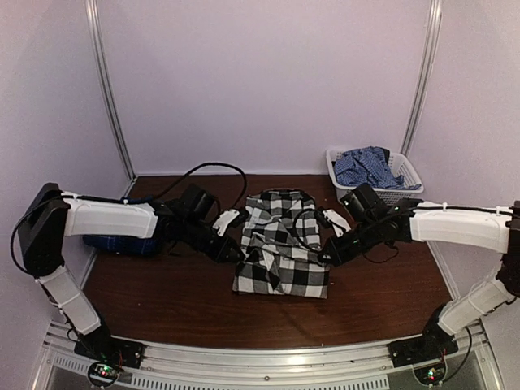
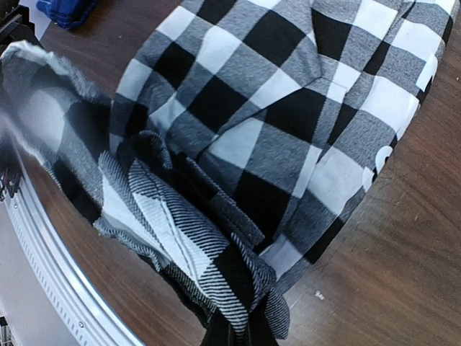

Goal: Fold and stack the long sleeve shirts
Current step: Fold the rectangle-folded shirt at the center of the board.

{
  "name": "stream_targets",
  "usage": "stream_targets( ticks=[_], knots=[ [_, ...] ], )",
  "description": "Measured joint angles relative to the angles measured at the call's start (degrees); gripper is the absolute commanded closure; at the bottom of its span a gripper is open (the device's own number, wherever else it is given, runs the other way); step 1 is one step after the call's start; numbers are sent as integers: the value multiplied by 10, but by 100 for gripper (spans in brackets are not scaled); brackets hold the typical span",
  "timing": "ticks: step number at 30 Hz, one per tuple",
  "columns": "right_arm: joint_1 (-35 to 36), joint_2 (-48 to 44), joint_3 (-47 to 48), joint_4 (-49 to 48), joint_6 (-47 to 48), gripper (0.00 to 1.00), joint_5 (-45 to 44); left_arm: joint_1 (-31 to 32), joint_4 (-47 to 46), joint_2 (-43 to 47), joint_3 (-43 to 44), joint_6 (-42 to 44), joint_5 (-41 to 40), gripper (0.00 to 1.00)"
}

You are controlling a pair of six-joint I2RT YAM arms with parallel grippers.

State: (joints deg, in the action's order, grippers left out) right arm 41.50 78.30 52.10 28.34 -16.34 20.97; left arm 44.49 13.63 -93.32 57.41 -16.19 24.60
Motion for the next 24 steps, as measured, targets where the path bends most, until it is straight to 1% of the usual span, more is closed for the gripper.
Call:
stream_targets(
  ticks=[5, 7, 16, 18, 20, 23, 24],
  knots=[
    [-70, 110, 49, -8, 44, 97, 29, -42, 4, -98, 59, 0, 22, 100],
    [-89, 144, 68, -11, 57, 97, 39, -52, 7, -119, 76, 0, 27, 100],
    [-130, 244, 155, -21, 90, 87, 74, -82, 12, -184, 142, 0, 40, 100],
    [-136, 266, 171, -24, 91, 83, 76, -84, 14, -200, 151, -1, 40, 96],
    [-144, 283, 182, -26, 90, 78, 75, -84, 14, -212, 157, -3, 39, 90],
    [-158, 294, 193, -32, 83, 67, 72, -85, 15, -226, 165, -8, 33, 80],
    [-163, 295, 196, -35, 79, 61, 70, -86, 15, -227, 167, -10, 28, 78]
  ],
)
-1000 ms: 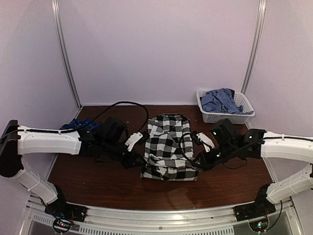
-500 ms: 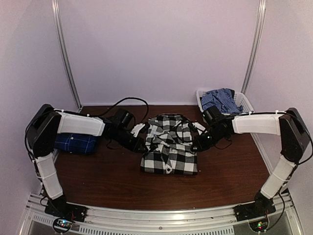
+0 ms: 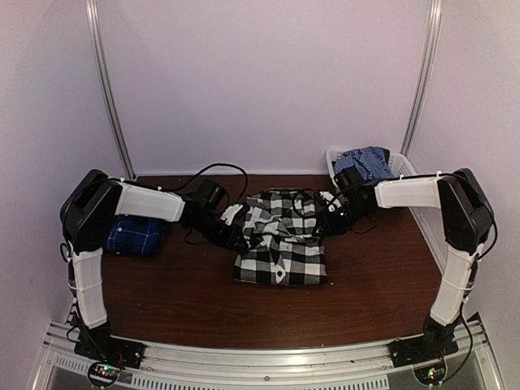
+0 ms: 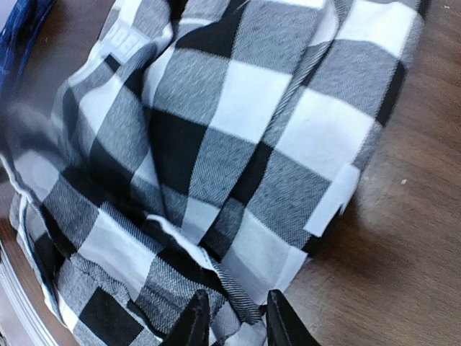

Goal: Fold and stack the long sleeve shirts
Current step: Fold the rectangle-folded shirt at the center of the board, then smooth out the 2/3-rectangle-folded shirt at the center of the board.

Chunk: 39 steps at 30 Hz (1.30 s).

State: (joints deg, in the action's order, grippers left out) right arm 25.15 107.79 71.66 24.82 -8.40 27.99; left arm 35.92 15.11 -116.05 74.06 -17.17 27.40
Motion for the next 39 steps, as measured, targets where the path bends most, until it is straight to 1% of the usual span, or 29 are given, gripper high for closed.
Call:
stream_targets(
  ticks=[2, 3, 5, 9, 11, 13, 16, 17, 20, 22, 24, 27, 30, 33, 39],
  knots=[
    [-10, 0, 8, -6, -7, 52, -5, -2, 1, -1, 7, -4, -10, 73],
    [-14, 0, 12, -8, -12, 50, -9, -4, 0, -1, 12, -7, -17, 70],
    [-22, 0, 19, -19, -19, 48, -13, -7, -2, -1, 20, -12, -32, 65],
    [-33, -1, 22, -41, -38, 45, -23, -14, -13, -1, 28, -31, -72, 61],
    [-37, -5, 20, -49, -43, 41, -30, -15, -17, -1, 27, -40, -94, 56],
    [-37, -22, 5, -65, -49, 36, -36, -15, -31, 3, 19, -48, -112, 51],
    [-35, -82, -53, -91, -50, 29, -42, -15, -63, 32, -26, -58, -126, 45],
    [-32, -103, -71, -97, -50, 28, -44, -15, -78, 48, -46, -61, -125, 43],
    [-14, -165, -123, -115, -47, 27, -48, -15, -126, 104, -107, -70, -109, 38],
    [5, -188, -150, -131, -46, 27, -48, -12, -168, 141, -146, -75, -88, 35],
    [26, -201, -180, -148, -49, 28, -44, -8, -204, 169, -176, -80, -68, 33],
    [47, -201, -217, -173, -53, 30, -26, 10, -258, 190, -210, -88, -43, 32],
    [49, -188, -230, -198, -63, 32, -1, 33, -289, 186, -224, -93, -27, 33],
    [49, -160, -228, -236, -71, 33, 27, 55, -317, 162, -221, -100, -11, 36],
    [47, -73, -188, -270, -84, 35, 69, 63, -328, 87, -176, -109, -9, 38]
  ],
)
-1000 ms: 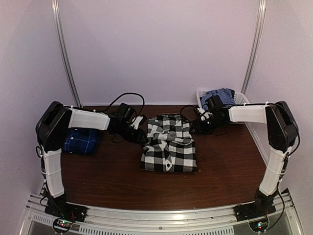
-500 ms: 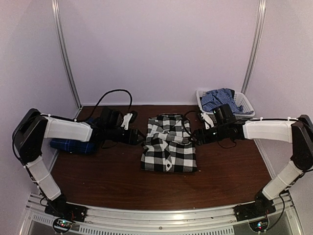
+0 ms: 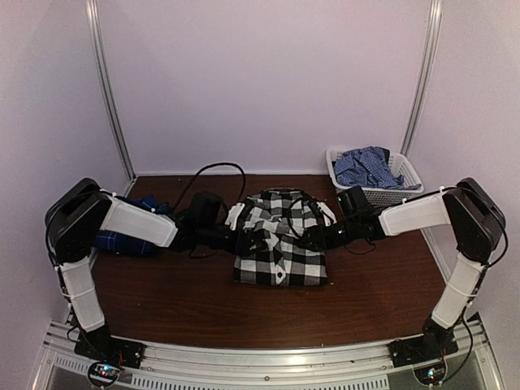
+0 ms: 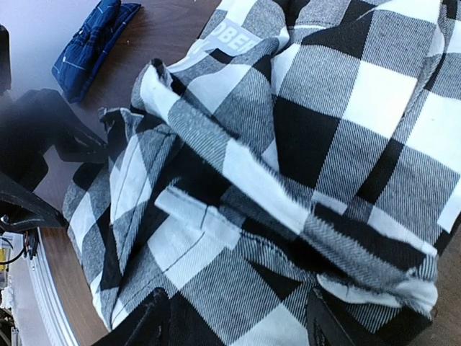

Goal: Fold and stack the long sleeve shirts
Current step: Smooth out the 2/3-rectangle-folded shirt at the center of the board.

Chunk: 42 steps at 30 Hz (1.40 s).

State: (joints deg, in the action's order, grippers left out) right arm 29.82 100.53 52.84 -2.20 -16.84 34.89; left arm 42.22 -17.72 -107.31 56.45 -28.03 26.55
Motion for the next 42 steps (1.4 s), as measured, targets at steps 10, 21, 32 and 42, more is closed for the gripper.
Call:
stream_targets(
  ticks=[10, 21, 32, 42],
  knots=[
    [-25, 61, 87, -9, -1, 35, 3, -4, 16, -77, 111, -3, -73, 33],
    [-45, 35, 84, -18, 1, 33, -14, -31, 29, -73, 132, 9, -108, 29],
    [14, -104, -80, -27, -4, 33, -19, -5, -1, 50, -21, 18, -38, 34],
    [29, -85, -123, -56, -29, 34, -27, 3, -19, 0, -61, -4, -64, 40]
  ],
)
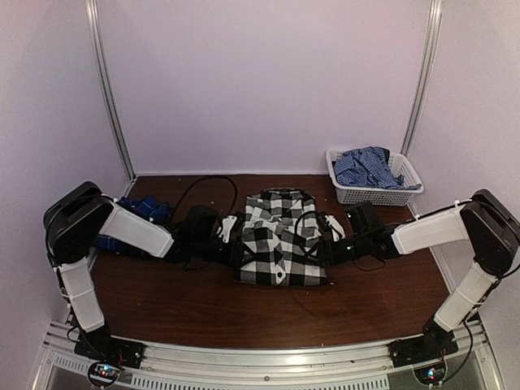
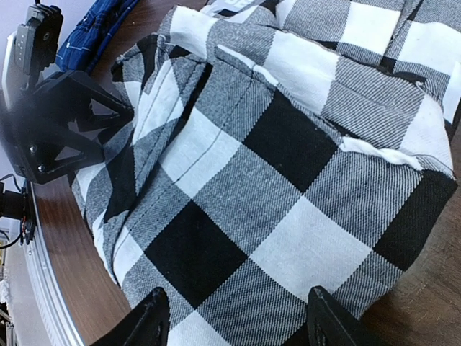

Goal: Fold and stack the long sleeve shirts
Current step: Smooth out the 2/3-rectangle-folded shirt at the center of the board.

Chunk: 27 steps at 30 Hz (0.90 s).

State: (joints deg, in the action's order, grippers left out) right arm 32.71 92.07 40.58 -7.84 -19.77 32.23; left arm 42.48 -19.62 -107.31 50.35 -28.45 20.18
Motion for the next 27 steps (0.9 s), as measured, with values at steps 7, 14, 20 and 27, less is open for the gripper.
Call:
stream_targets(
  ticks=[7, 14, 20, 27],
  knots=[
    [0, 7, -11, 2, -2, 34, -34, 0, -17, 2, -33, -21, -58, 38],
    [0, -44, -46, 27, 9, 27, -64, 0, -18, 52, -85, -20, -87, 33],
    [44, -145, -60, 48, 35, 24, -101, 3, -28, 124, -130, 5, -78, 32],
    [114, -172, -61, 74, 66, 28, -152, 12, -31, 156, -135, 22, -65, 32]
  ],
)
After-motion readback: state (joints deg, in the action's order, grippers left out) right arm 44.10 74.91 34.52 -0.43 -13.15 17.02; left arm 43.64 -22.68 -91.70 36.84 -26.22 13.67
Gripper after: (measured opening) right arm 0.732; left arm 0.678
